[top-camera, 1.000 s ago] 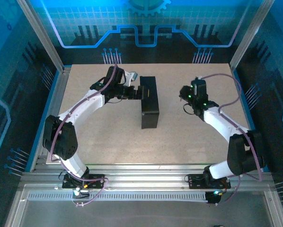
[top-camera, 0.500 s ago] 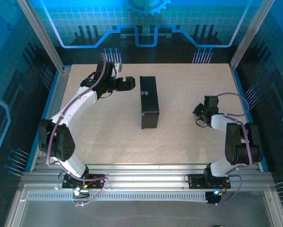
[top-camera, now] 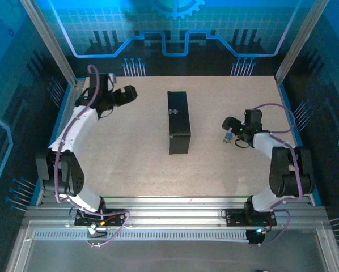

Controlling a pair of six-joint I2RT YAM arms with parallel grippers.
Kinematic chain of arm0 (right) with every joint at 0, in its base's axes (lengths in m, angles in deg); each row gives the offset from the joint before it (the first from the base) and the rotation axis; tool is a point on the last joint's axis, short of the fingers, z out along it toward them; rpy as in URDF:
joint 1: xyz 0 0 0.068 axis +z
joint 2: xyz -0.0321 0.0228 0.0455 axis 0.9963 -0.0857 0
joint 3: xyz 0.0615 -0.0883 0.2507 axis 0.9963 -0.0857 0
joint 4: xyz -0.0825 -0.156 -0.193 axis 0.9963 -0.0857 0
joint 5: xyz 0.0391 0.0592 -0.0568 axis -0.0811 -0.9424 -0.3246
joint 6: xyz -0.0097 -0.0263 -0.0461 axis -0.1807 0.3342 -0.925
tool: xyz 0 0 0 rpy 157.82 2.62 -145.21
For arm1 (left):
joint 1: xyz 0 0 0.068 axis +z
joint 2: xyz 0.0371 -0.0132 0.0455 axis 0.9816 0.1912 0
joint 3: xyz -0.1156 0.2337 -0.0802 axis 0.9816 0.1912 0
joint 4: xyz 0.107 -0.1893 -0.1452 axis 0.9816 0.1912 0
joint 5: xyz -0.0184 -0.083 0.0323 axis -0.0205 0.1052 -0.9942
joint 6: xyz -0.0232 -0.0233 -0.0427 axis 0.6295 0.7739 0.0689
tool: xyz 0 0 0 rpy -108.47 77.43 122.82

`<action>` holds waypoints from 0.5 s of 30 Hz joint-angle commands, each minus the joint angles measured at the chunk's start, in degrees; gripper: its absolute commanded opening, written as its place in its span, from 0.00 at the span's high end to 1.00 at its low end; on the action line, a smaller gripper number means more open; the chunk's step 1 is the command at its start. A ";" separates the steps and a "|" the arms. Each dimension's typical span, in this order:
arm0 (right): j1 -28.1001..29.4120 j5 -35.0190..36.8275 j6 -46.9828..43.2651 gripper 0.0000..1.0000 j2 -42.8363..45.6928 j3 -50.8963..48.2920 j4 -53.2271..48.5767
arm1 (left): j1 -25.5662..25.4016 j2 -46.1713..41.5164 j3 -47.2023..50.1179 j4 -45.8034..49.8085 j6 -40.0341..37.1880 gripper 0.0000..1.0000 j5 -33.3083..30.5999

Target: Unlock the padlock with the key

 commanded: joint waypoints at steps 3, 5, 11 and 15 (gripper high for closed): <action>4.55 0.90 -4.14 0.00 8.30 3.56 -3.57 | 2.20 0.33 2.10 -1.05 2.70 0.01 2.77; 7.85 1.69 -5.95 0.00 10.15 4.97 -6.12 | 2.00 -0.16 1.67 0.54 1.87 0.01 -0.81; 20.49 4.27 -9.49 0.00 10.42 14.62 -12.84 | -3.56 -2.60 -3.89 8.70 -5.81 0.01 -20.51; 29.07 7.99 -11.45 0.00 6.17 21.48 -19.09 | -7.31 -5.02 -3.25 6.57 -14.58 0.01 -35.34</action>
